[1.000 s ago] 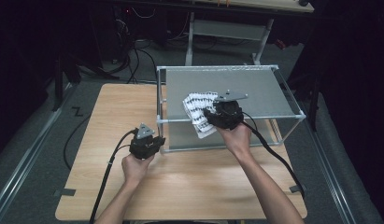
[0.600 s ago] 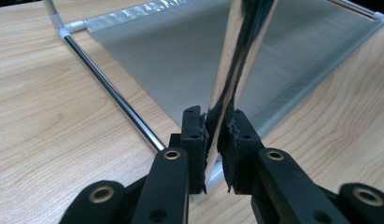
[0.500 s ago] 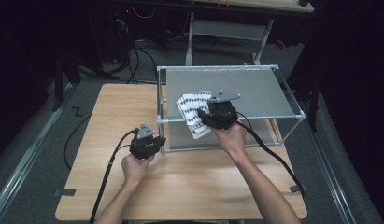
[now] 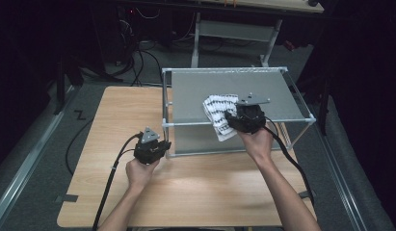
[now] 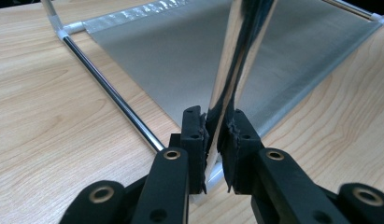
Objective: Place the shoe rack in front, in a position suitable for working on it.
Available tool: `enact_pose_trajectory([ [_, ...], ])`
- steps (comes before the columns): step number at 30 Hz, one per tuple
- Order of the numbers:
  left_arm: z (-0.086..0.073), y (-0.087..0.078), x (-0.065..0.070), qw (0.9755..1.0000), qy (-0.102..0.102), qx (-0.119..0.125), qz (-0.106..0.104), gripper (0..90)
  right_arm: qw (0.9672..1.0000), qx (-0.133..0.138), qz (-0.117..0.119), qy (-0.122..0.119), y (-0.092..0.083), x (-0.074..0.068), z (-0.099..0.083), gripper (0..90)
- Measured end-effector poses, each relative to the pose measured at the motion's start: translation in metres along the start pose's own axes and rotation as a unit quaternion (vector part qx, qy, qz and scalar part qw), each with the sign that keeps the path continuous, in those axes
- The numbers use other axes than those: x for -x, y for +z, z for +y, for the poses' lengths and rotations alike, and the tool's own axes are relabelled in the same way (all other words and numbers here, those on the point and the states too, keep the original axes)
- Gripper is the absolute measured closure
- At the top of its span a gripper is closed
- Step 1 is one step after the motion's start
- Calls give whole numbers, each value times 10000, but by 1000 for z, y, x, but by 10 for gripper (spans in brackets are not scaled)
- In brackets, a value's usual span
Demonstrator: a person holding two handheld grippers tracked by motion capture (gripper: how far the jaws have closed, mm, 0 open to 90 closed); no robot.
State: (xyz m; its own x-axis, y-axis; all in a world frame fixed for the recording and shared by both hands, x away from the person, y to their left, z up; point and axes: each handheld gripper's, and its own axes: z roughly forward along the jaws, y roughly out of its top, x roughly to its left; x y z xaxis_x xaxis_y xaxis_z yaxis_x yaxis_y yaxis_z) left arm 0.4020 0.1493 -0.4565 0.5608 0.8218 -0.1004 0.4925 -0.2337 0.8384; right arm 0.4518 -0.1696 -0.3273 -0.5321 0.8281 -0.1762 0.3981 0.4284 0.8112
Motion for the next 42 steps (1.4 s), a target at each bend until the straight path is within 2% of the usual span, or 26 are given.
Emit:
enact_pose_trajectory([
  [2, 1, 2, 1, 10000, 9, -18, 23, 798, 9999, -41, 53, 95, 0, 2, 0, 553],
  [4, 2, 2, 1, 10000, 6, -23, 23, 798, 9999, -29, 48, 90, 1, 1, 1, 562],
  [7, 2, 2, 1, 10000, -1, -17, 19, 798, 9996, 17, 220, 173, 4, -4, 3, 563],
  [12, 2, 2, 1, 10000, 1, -27, 14, 797, 9995, 37, 319, 3, 11, -23, 12, 563],
  [23, 2, 2, 1, 10000, 25, -29, 21, 798, 9967, 92, 789, -166, 26, -67, 32, 562],
  [28, 2, 2, 1, 10000, 25, -30, 14, 798, 9962, 113, 812, -278, 30, -83, 39, 563],
  [32, 2, 2, 1, 10000, 17, -36, 12, 798, 9963, 87, 817, -264, 30, -82, 39, 552],
  [35, 2, 2, 0, 10000, -3, -22, -11, 797, 9961, 70, 843, -244, 28, -76, 37, 541],
  [42, 2, 2, 0, 10000, -7, -12, -15, 797, 9971, 104, 751, -29, 21, -51, 25, 525],
])
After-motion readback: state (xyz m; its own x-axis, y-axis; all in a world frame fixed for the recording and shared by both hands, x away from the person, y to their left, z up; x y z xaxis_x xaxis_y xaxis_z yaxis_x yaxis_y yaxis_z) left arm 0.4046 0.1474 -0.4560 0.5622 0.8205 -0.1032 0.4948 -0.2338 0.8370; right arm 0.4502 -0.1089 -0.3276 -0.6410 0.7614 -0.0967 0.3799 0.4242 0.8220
